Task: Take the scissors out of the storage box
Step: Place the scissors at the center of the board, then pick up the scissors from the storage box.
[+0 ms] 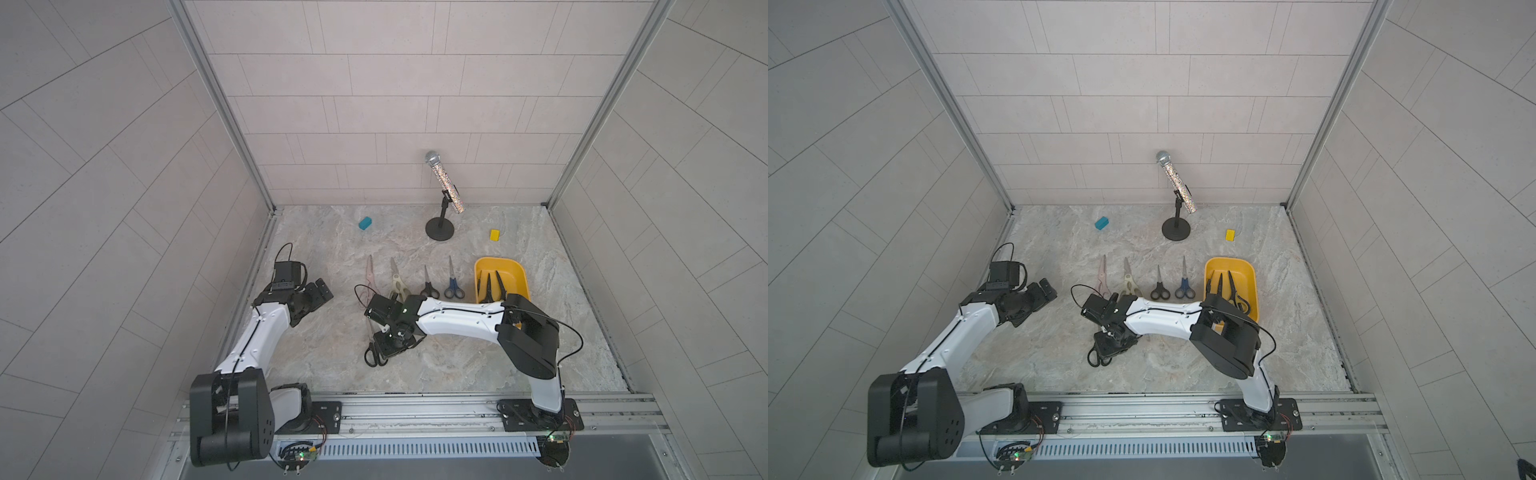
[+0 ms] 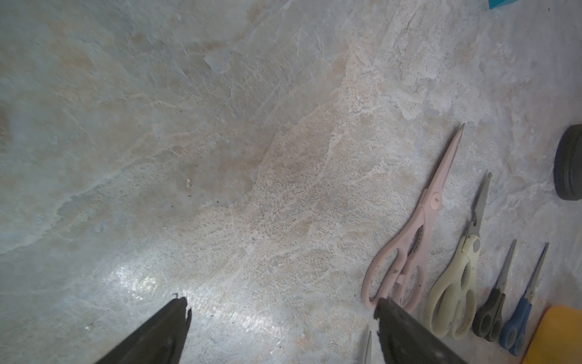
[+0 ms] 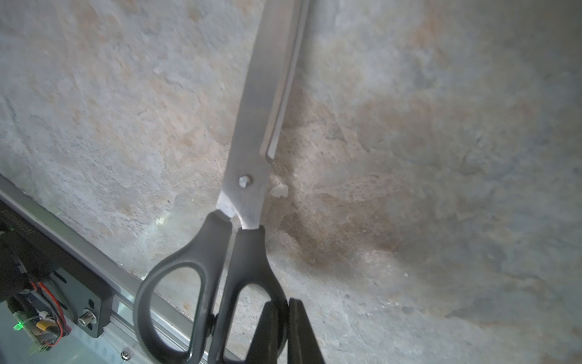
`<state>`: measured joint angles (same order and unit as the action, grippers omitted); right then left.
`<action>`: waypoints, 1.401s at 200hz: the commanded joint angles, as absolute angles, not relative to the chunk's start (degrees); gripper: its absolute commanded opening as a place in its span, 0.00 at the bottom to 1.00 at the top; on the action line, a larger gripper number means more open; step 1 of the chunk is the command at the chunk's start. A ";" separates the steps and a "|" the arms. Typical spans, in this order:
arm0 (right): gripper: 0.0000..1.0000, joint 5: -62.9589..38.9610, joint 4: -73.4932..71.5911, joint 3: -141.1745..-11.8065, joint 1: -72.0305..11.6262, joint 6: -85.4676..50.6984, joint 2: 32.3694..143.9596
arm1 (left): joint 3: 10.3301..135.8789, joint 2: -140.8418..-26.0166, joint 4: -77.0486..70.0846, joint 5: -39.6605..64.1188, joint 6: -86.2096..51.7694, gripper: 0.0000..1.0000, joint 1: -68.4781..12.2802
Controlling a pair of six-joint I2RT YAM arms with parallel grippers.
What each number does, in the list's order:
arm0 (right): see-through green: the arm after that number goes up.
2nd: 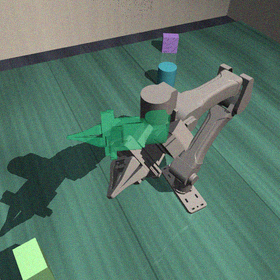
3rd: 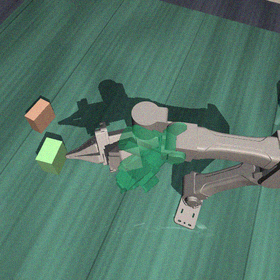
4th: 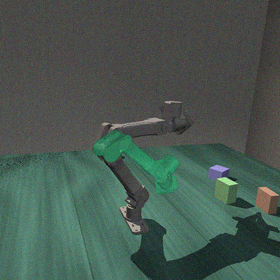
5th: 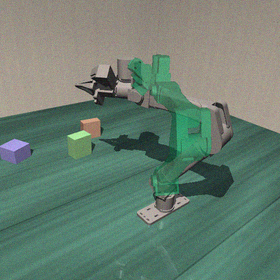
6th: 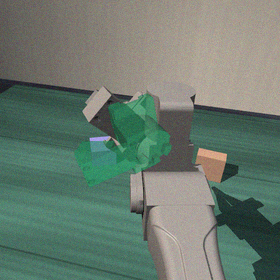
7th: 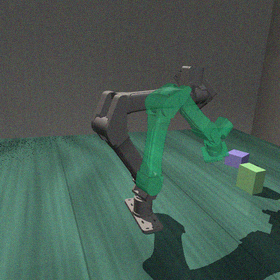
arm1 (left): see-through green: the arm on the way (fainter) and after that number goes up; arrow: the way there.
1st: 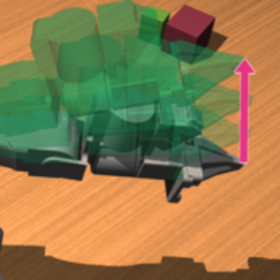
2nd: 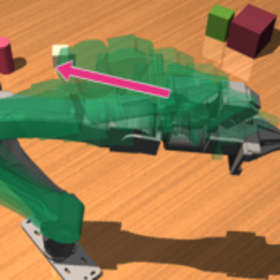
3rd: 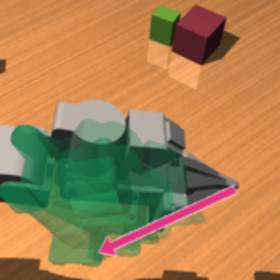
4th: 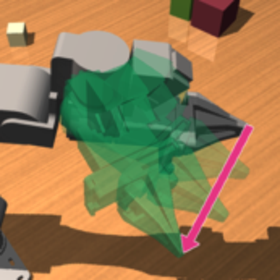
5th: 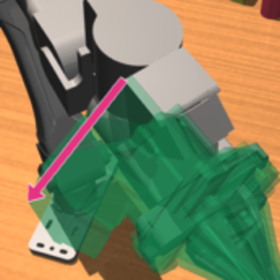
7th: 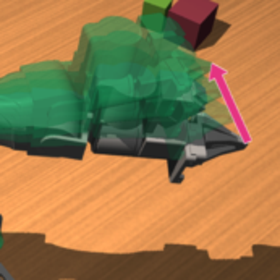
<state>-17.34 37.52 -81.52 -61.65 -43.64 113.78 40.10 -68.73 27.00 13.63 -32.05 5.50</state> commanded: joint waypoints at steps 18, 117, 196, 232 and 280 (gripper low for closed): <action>0.00 -16.50 41.75 -83.82 -61.70 -46.60 116.04 | 40.60 -69.52 26.58 13.01 -31.38 1.00 5.67; 0.25 -19.78 33.74 -83.25 -60.98 -45.19 115.29 | 41.02 -70.22 27.60 11.45 -29.53 1.00 5.54; 0.27 -14.41 41.37 -72.89 -44.51 -38.88 91.79 | 40.79 -70.58 27.36 10.55 -28.42 1.00 4.57; 0.27 -11.71 46.91 -69.52 -30.82 -35.44 84.39 | 40.26 -70.38 26.86 10.67 -28.39 1.00 0.50; 0.27 -8.33 49.93 -66.79 -15.68 -33.20 83.49 | 39.96 -70.66 27.74 12.80 -29.30 1.00 -3.68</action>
<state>-11.22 45.58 -68.20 -20.23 -35.55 83.77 40.10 -70.52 26.81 11.92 -29.54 -2.37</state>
